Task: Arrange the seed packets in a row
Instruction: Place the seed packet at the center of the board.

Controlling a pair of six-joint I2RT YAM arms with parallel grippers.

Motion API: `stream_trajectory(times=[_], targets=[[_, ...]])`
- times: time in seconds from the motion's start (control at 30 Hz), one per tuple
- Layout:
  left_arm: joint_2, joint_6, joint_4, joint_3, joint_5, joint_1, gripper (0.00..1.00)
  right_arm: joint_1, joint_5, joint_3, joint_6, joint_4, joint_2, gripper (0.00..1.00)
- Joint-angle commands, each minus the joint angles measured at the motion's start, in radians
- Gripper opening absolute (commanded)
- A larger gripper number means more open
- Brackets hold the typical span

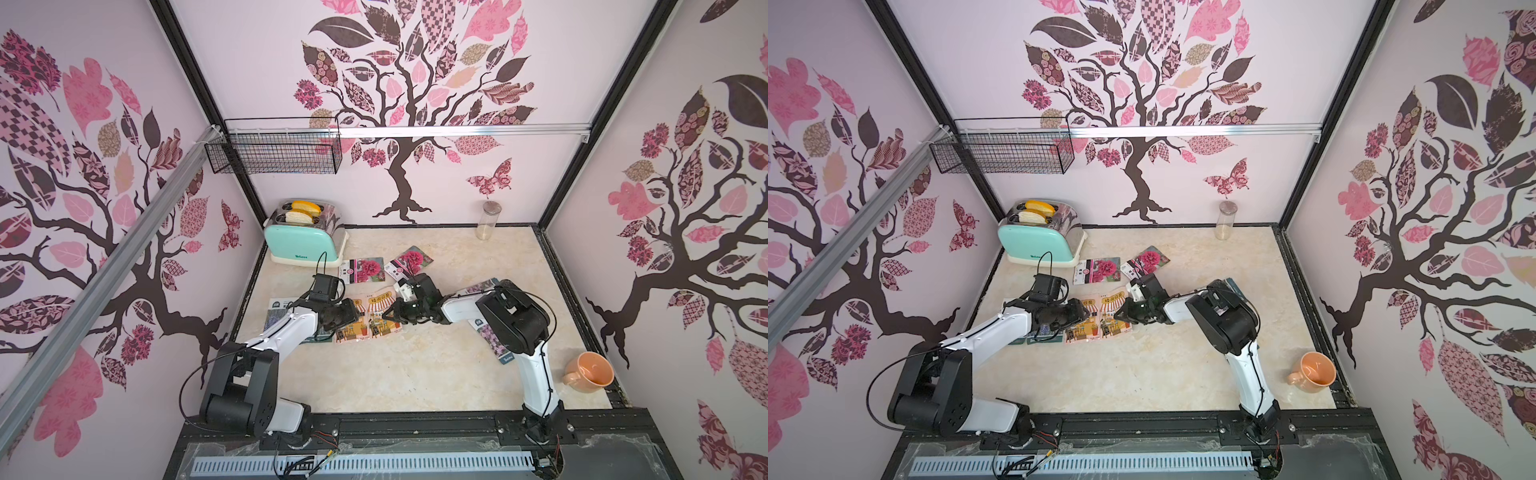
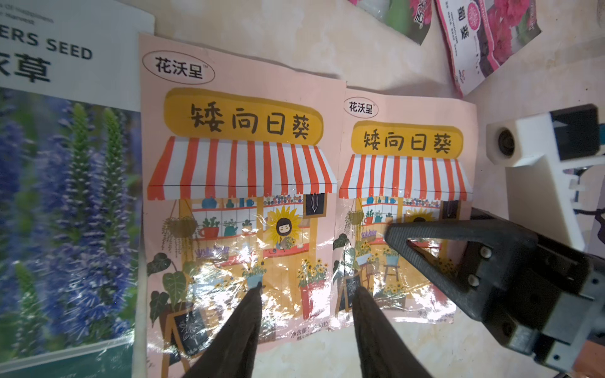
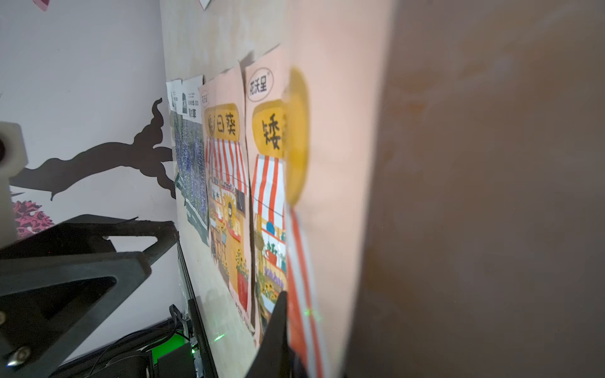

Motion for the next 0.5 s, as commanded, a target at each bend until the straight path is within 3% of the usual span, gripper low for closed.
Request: stream_trajectory(times=[0.0, 0.47], targets=[[0.002, 0.013, 0.012, 0.021, 0.006, 0.003, 0.48, 0.012, 0.046, -0.052, 0.033, -0.017, -0.002, 0.13], [-0.010, 0.013, 0.008, 0.016, 0.007, 0.003, 0.48, 0.031, 0.061, -0.094, 0.073, 0.011, -0.007, 0.27]])
